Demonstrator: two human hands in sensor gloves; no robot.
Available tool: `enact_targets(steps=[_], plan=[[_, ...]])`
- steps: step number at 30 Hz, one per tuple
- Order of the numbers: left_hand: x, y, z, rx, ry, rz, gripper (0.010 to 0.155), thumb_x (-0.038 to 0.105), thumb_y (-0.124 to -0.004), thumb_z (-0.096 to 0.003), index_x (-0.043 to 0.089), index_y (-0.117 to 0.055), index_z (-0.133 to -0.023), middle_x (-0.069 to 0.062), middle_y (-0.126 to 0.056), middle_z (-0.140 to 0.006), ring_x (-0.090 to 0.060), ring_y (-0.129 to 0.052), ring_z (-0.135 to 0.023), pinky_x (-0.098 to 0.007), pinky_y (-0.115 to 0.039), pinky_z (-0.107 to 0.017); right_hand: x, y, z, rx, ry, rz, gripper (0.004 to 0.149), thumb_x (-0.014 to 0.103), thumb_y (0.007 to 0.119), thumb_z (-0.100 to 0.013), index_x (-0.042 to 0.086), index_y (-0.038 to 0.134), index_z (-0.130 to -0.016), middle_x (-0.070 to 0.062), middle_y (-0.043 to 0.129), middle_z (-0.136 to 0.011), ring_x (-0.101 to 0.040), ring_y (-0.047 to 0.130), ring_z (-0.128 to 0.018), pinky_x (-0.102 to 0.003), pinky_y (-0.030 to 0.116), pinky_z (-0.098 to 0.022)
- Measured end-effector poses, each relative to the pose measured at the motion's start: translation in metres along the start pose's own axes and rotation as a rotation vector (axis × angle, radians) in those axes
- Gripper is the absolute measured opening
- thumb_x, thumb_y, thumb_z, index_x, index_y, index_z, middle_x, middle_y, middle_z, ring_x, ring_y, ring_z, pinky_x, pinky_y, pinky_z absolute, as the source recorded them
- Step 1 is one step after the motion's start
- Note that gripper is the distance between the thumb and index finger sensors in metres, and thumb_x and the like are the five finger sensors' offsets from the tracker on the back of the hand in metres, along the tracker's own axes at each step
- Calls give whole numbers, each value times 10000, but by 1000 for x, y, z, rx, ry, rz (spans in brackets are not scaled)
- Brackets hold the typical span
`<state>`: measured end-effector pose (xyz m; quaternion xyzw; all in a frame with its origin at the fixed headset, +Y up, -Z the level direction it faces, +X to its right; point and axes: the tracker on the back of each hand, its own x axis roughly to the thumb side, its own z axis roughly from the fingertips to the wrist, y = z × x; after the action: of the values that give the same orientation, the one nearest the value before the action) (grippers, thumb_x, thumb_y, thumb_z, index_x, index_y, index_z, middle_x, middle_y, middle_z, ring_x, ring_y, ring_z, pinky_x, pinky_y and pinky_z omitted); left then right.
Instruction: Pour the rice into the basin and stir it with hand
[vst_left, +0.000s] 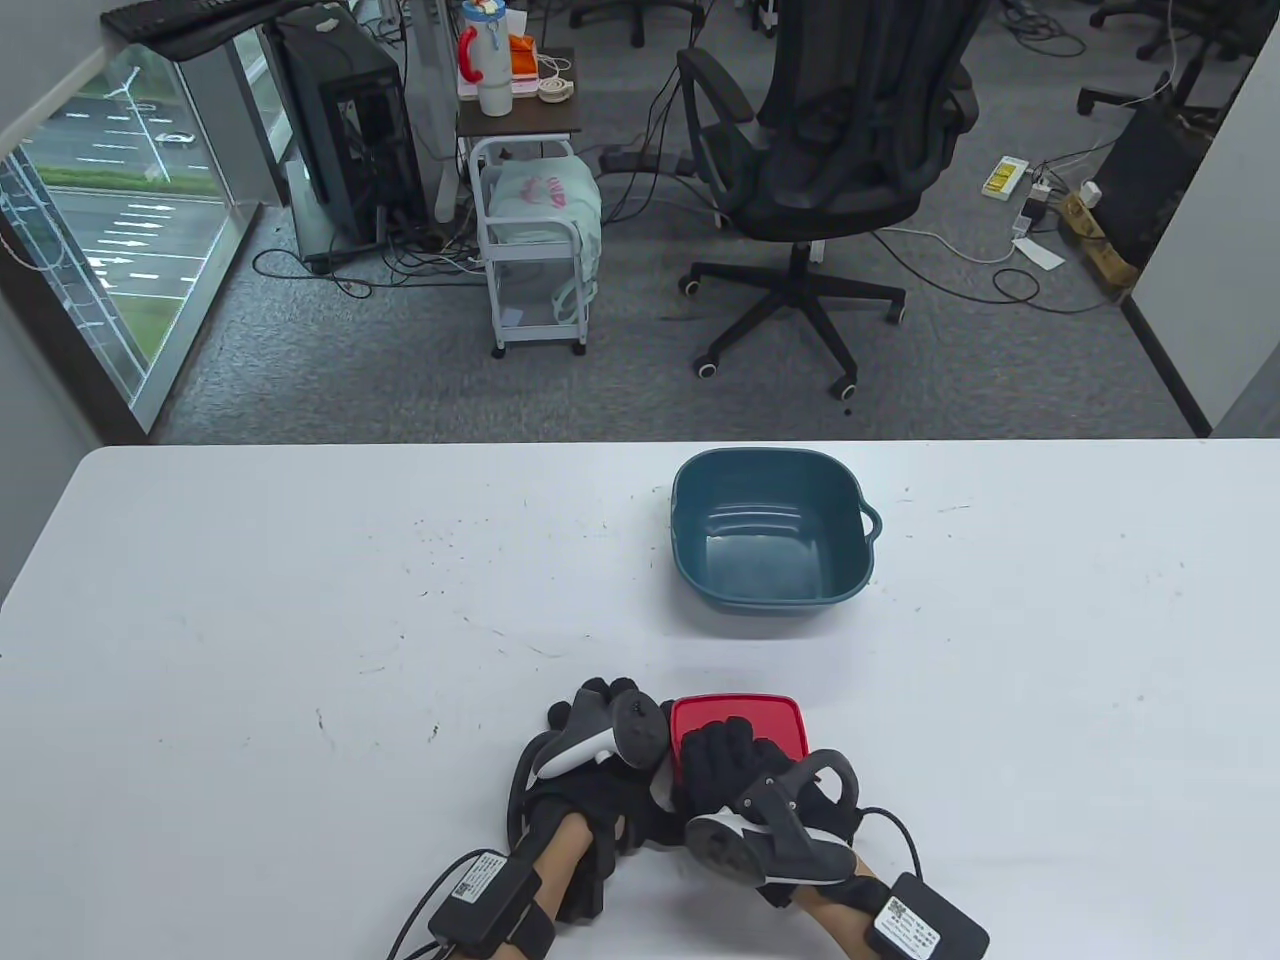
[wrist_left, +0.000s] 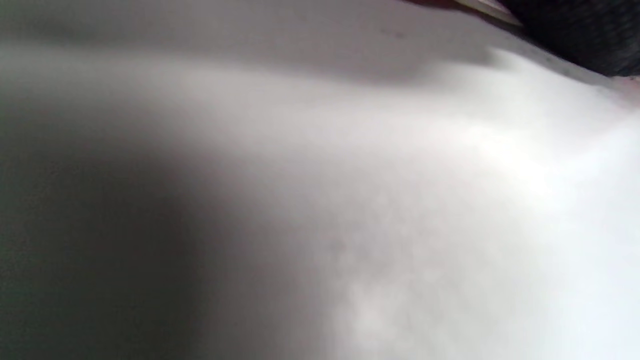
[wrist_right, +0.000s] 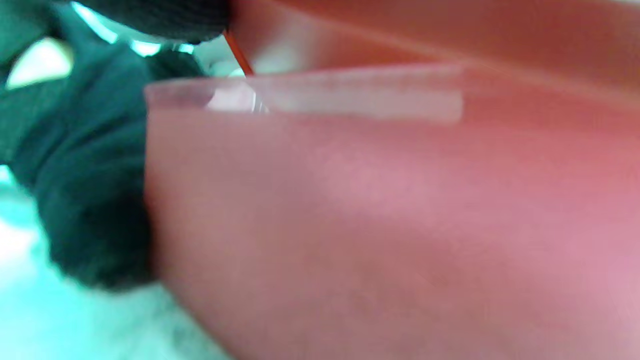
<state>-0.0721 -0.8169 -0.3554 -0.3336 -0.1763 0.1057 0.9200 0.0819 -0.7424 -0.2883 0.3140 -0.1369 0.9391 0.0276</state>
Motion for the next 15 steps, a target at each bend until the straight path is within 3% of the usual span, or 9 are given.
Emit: enact_targets(steps=[8,15], plan=[[0,1,-1,8,9,-13,1271,784,-801,-185,407,10,-1087,-199,207,-1083,-535,197,-968,-768,29,-610,-40,-5,10,-195,147,-365,537,408,798,-363,-42,914,-633,-242,1081,-498,-443,1120,-353,-498,961,-119],[1,0,-1,8,-7,-5,1280,784,-810,-202,388,13,-1098,-210,213,-1086,-543,207,-966,-775,43,-605,-61,-14,21,-241,218,-581,545,413,804,-363,-34,905,-658,-245,1069,-536,-455,1112,-395,-513,957,-155]])
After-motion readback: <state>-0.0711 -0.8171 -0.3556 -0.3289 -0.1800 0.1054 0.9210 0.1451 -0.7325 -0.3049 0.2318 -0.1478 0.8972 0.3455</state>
